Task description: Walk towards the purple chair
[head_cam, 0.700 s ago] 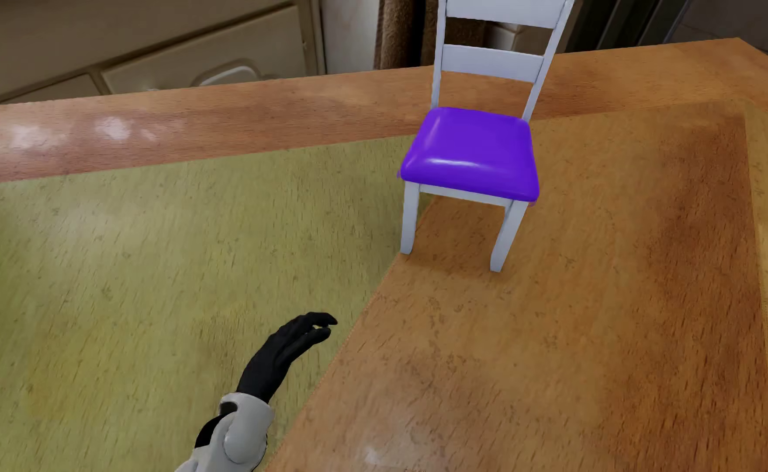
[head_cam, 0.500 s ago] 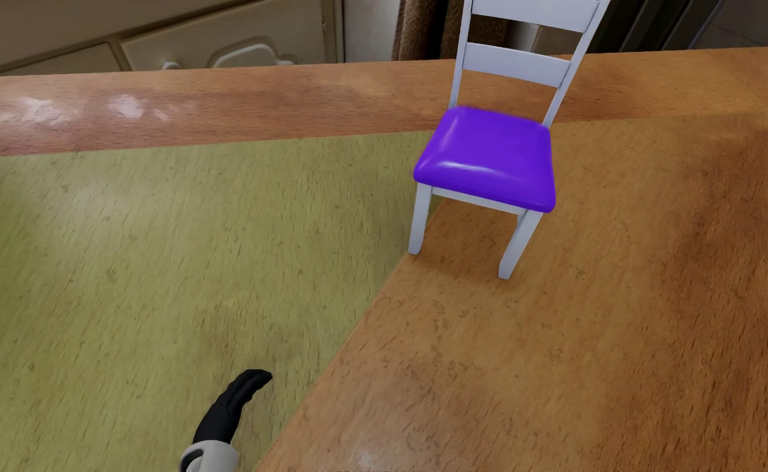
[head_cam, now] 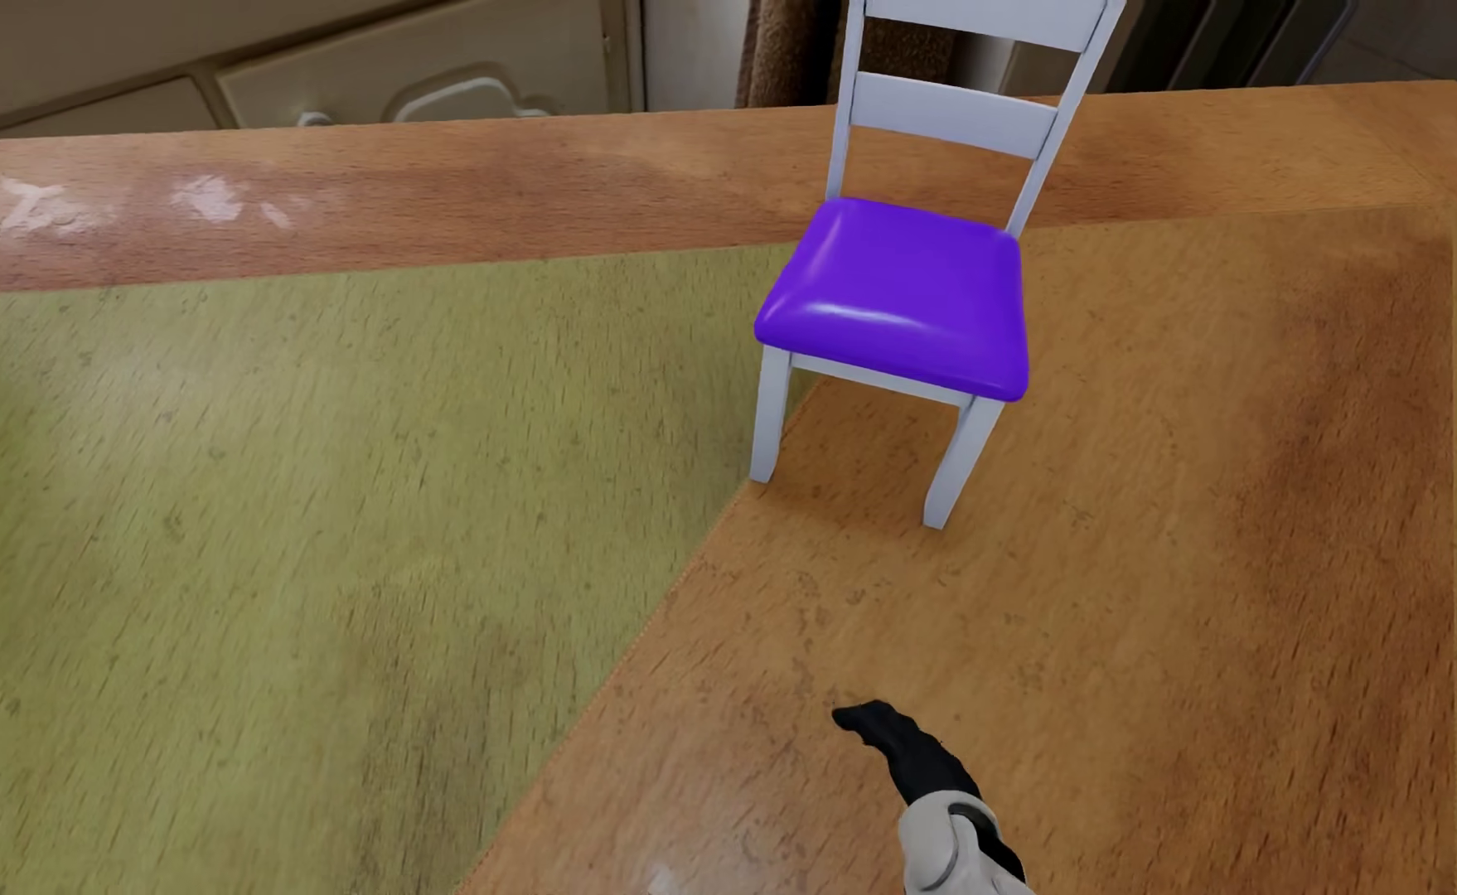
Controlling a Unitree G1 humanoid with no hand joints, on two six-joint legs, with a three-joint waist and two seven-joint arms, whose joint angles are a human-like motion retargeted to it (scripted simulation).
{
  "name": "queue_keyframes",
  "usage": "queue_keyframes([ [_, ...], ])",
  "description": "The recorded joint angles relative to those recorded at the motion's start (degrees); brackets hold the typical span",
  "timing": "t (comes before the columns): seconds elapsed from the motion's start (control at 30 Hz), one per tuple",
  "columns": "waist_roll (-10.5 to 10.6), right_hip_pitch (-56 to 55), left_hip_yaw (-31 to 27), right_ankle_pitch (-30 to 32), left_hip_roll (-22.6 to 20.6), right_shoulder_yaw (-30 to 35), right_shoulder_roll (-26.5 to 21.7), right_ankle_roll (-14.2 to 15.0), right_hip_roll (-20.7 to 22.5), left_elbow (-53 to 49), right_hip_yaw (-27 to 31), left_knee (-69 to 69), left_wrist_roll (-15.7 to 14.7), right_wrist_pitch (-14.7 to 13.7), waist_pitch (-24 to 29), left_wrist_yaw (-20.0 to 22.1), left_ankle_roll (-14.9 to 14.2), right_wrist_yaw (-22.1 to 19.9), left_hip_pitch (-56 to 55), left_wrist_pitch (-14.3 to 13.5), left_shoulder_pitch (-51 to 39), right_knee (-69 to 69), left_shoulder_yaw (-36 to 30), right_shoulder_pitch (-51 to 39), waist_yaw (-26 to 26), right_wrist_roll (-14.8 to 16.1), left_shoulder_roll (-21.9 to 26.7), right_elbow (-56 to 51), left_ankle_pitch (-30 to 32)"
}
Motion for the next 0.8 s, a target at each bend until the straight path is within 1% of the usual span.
queue_keyframes([
  [0.03,0.1,0.7,-1.9,0.1,-0.8,0.8,-0.5,0.2,-0.1,-1.5,-0.3,-4.4,-0.1,1.2,-0.1,1.0,0.1,1.0,1.1,-1.2,-0.3,-0.6,-0.2,-0.2,0.0,0.4,-0.6,2.3,0.1],
  [0.07,0.2,1.6,-1.6,0.5,-0.8,2.2,-1.1,0.2,-0.3,-3.2,-0.5,-10.8,-0.3,2.7,-0.4,1.2,0.2,2.5,3.4,-2.5,-0.5,-2.0,-0.9,-0.6,-0.1,0.5,-1.1,5.4,2.8],
  [0.1,0.2,2.3,-1.3,0.8,-0.9,4.1,-1.5,0.3,-0.3,-5.3,-0.7,-13.5,-0.4,4.5,-0.6,1.3,2.0,4.5,5.1,-3.9,-0.2,-2.7,-1.7,-1.1,-0.2,0.2,-1.3,8.8,2.8],
  [0.13,0.3,3.1,-1.0,1.0,-1.2,5.4,-1.8,0.4,-0.4,-7.0,-0.8,-15.8,-0.6,6.3,-0.7,1.7,2.2,6.3,6.6,-4.7,-0.6,-3.4,-2.6,-0.9,-0.4,-0.2,-1.8,11.7,3.6],
  [0.17,0.1,3.6,-1.0,1.1,-1.7,5.7,-1.8,0.5,-0.9,-8.4,-1.2,-17.4,-1.3,8.1,-0.6,2.3,2.2,6.8,7.5,-6.0,-0.3,-3.6,-3.2,-0.6,-0.6,0.1,-1.9,14.7,4.4],
  [0.2,0.0,3.8,-1.4,1.0,-2.2,5.3,-1.3,0.8,-1.5,-9.2,-1.7,-18.2,-1.9,9.4,-0.6,2.6,2.0,6.4,7.8,-6.7,-0.3,-3.6,-4.0,0.5,-0.8,1.0,-1.8,17.3,4.7],
  [0.23,-0.2,4.0,-1.5,1.2,-2.7,5.3,-0.9,1.1,-2.0,-9.7,-2.1,-18.8,-2.2,10.0,-0.5,2.2,1.8,6.7,8.0,-7.0,-0.4,-3.7,-4.7,1.8,-1.0,1.8,-1.4,19.3,4.8],
  [0.27,-0.3,4.1,-1.4,1.4,-3.1,6.2,-0.9,1.3,-2.4,-10.3,-2.2,-19.2,-2.3,9.8,-0.5,2.0,1.9,8.1,8.2,-7.0,-0.2,-4.0,-5.0,3.0,-1.2,2.1,-1.0,20.6,4.9],
  [0.3,-0.4,4.0,-1.2,1.6,-3.5,7.2,-1.2,1.5,-2.8,-10.6,-2.1,-19.4,-2.6,9.0,-0.4,2.3,2.2,9.7,8.2,-7.0,0.2,-4.2,-4.9,4.2,-1.4,2.4,-0.8,21.2,5.0],
  [0.33,-0.4,3.7,-1.1,1.6,-3.7,7.7,-1.5,1.7,-3.1,-10.4,-2.0,-19.2,-3.1,8.3,-0.3,3.0,2.5,10.4,8.0,-6.8,0.7,-4.1,-4.4,5.4,-1.5,2.8,-0.9,21.2,5.0],
  [0.4,-0.4,2.9,-0.4,1.6,-3.9,7.5,-1.9,2.1,-3.4,-8.6,-1.2,-18.5,-4.0,7.6,0.0,3.7,3.1,8.7,7.5,-5.6,1.9,-3.4,-4.2,7.4,-1.7,3.4,-0.7,20.7,4.7],
  [0.5,-0.4,1.7,1.3,2.1,-3.8,6.6,-1.4,2.5,-3.5,-3.8,0.6,-18.2,-3.4,7.2,0.4,2.0,3.8,6.5,7.3,-2.8,3.3,-2.9,-5.0,8.3,-2.0,4.2,0.3,19.4,4.4],
  [0.57,-0.4,1.1,2.3,2.4,-3.6,6.5,-1.4,2.7,-3.3,0.0,1.8,-18.2,-2.3,6.7,0.6,0.8,3.9,6.3,7.2,-0.7,3.3,-3.0,-6.2,8.2,-2.1,3.6,0.5,17.4,4.1],
  [0.6,-0.4,0.7,2.9,2.4,-3.5,6.5,-1.4,2.9,-3.2,0.8,2.3,-18.0,-2.2,6.2,0.7,0.0,3.8,6.1,7.1,-0.2,3.8,-2.9,-6.1,7.9,-2.1,3.3,1.0,16.4,3.8],
  [0.7,-0.4,-0.2,4.3,2.9,-3.2,6.0,-1.5,3.1,-3.1,1.3,3.9,-17.7,-2.0,4.9,0.9,-0.6,4.3,4.8,6.9,-0.1,4.4,-2.8,-5.6,6.9,-2.0,2.3,1.1,13.0,3.7],
  [0.8,-0.5,-0.2,5.7,3.7,-3.2,6.2,-1.7,3.4,-3.0,0.2,5.1,-18.8,-2.0,4.5,0.7,-1.2,4.2,5.2,7.9,-0.7,2.7,-3.4,-4.9,5.1,-1.7,1.1,1.1,10.6,3.9],
])
